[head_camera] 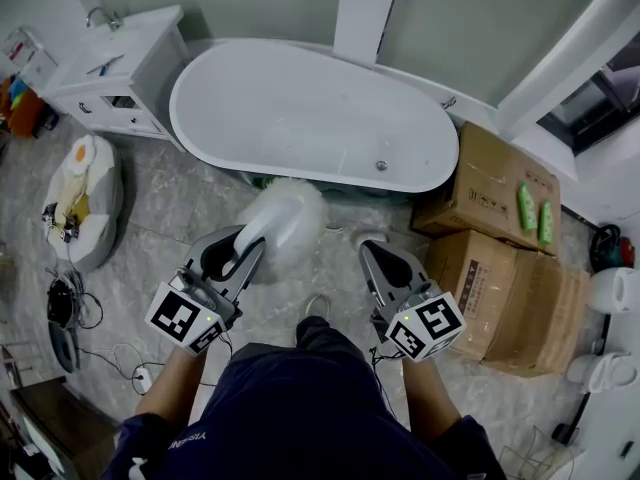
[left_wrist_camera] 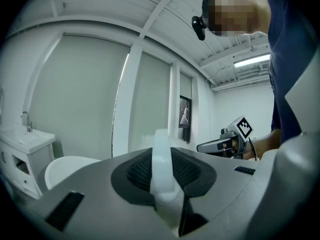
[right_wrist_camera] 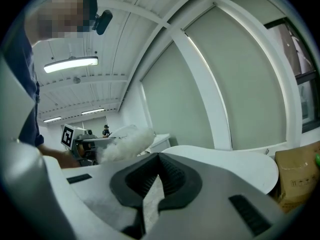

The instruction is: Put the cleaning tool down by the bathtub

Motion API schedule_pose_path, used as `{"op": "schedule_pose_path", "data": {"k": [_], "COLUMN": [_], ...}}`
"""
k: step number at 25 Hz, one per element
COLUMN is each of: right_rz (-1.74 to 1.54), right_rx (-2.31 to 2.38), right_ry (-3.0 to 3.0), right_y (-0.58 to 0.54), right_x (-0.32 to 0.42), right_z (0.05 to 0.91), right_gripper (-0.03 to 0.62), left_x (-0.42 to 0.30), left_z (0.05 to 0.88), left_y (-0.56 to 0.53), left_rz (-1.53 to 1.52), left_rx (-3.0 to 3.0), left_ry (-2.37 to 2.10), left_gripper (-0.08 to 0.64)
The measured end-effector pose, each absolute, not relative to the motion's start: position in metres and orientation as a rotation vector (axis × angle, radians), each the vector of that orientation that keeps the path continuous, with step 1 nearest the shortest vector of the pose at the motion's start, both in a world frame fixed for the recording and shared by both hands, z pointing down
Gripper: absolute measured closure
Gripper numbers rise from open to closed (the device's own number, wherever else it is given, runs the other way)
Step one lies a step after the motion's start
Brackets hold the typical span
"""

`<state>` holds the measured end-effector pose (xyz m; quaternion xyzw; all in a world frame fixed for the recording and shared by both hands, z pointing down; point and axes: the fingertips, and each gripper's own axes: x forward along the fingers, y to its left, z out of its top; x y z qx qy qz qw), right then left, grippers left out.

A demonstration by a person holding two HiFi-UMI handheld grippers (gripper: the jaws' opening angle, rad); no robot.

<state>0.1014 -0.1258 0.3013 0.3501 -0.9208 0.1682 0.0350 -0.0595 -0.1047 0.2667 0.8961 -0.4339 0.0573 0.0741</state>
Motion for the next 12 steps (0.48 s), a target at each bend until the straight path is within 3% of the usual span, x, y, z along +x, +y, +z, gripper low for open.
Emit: {"op": "schedule_pose_path", "data": {"k": [12], "right_rz": [0.567], "right_rx": [0.986], "right_ry": [-2.818], "right_y": [-0.194], "right_x": [0.111], "right_z": [0.328], "right_gripper": [0.588], "left_x": [-0.051], "left_z": [0.292], "left_y": [-0.164], "left_rz": [0.223], "left_rx": [2.613], "left_ry": [-1.353], "left_gripper": [0.452]}}
